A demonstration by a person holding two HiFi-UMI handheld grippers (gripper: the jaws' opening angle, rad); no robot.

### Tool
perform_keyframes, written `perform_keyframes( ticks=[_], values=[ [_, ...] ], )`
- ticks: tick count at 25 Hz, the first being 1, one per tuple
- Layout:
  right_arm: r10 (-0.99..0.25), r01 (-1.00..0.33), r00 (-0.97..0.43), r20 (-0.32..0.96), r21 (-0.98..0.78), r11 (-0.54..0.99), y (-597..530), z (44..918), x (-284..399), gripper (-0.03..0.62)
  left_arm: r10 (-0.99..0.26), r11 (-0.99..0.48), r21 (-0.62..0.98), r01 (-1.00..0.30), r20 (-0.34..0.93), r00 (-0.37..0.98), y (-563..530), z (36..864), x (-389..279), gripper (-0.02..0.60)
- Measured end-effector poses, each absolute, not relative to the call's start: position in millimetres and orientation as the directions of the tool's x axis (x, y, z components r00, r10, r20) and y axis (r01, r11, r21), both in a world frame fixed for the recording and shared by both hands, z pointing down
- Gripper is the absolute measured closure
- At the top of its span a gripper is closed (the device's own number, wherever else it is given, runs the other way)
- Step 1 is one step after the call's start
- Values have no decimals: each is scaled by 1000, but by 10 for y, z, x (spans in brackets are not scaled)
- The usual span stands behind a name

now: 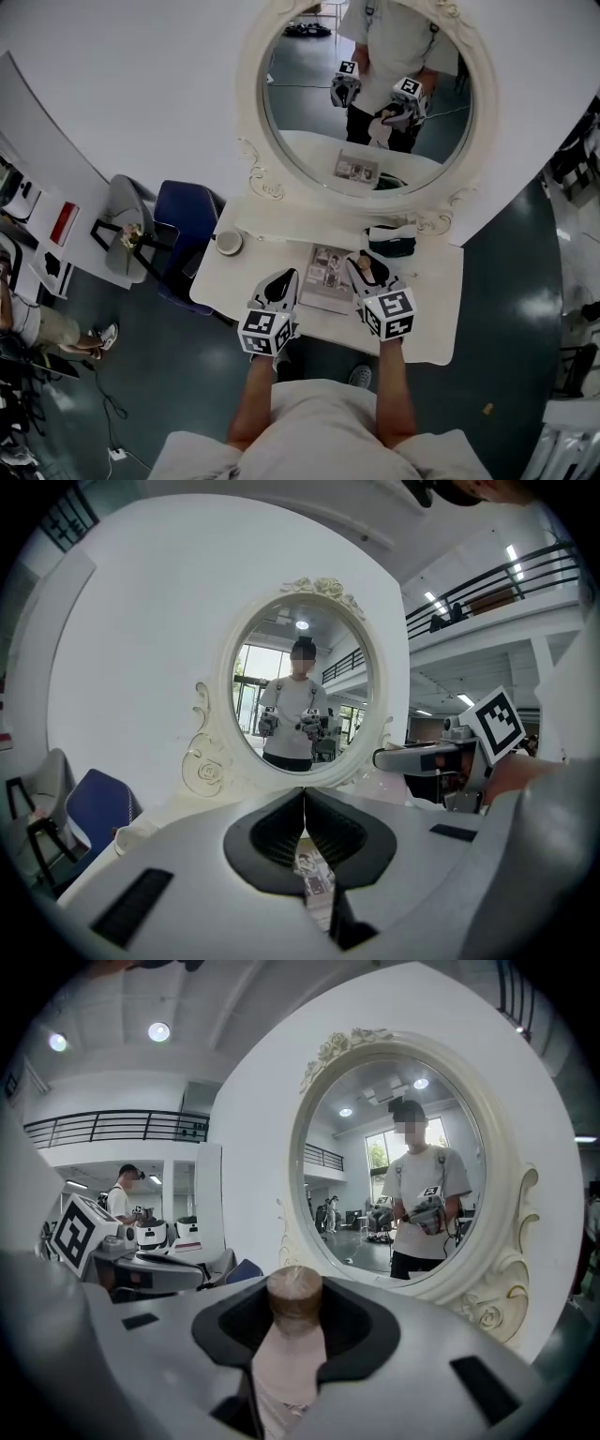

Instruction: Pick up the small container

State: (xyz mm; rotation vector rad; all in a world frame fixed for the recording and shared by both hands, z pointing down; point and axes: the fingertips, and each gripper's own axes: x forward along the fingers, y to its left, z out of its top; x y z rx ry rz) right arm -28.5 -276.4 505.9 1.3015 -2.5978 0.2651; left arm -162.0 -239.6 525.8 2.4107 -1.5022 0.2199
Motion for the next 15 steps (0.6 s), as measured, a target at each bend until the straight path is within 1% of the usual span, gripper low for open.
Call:
perform_keyframes(
  ticks=[4,15],
  values=[
    [-774,-811,-580,255,-94,577,-2764,5100,-258,456,-853,-409,207,-889,260,453,-2415,5171,-1650,553],
    [-791,-828,-557,254,-96,552,-2737,5123,-183,456,-851,-411,206,-888,263,454,-2391,5175,-1649,552]
  ],
)
